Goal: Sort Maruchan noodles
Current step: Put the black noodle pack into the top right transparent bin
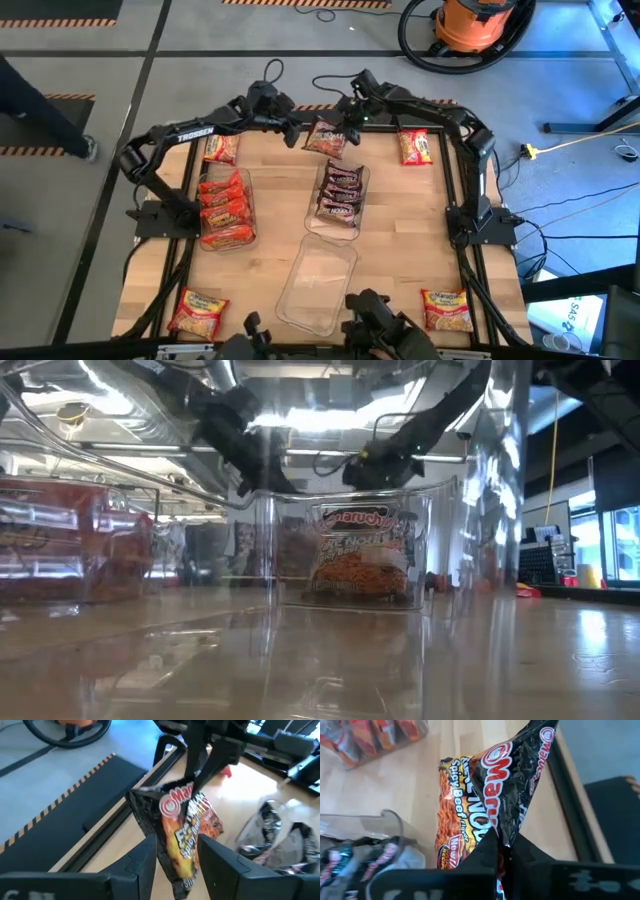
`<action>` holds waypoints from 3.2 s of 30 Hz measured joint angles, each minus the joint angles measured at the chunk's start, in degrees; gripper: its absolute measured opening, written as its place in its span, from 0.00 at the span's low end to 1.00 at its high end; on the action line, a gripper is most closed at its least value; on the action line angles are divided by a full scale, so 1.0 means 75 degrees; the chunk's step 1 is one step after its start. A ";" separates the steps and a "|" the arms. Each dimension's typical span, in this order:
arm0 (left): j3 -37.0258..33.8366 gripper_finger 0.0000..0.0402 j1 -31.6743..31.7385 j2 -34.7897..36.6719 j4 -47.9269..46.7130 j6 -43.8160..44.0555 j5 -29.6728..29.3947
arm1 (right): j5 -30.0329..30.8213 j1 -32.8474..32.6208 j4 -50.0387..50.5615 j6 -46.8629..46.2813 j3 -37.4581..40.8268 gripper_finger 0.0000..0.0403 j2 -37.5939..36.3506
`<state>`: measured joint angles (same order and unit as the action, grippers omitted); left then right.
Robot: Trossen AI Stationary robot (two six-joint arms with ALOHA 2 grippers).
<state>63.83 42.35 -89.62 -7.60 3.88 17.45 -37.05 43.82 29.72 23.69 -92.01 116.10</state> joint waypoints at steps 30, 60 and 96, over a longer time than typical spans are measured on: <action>0.0000 0.42 -0.3289 0.2536 -0.1557 0.0373 -0.1737 | 0.3857 -0.4899 0.2535 -0.1925 -0.0009 0.00 -0.3338; 0.3197 0.74 -0.2458 -0.1543 -0.2809 -0.0799 -0.0230 | 0.5737 -0.5290 -0.1318 -0.3827 0.6865 0.00 -0.7256; 0.4762 0.19 -0.3115 -0.3329 -0.4853 -0.1631 -0.0432 | 0.5393 -0.5296 -0.4378 -0.5166 0.9136 0.00 -0.7269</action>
<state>99.55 18.99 -114.59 -44.00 -8.35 14.20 3.40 4.10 -3.11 -15.06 -23.49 61.58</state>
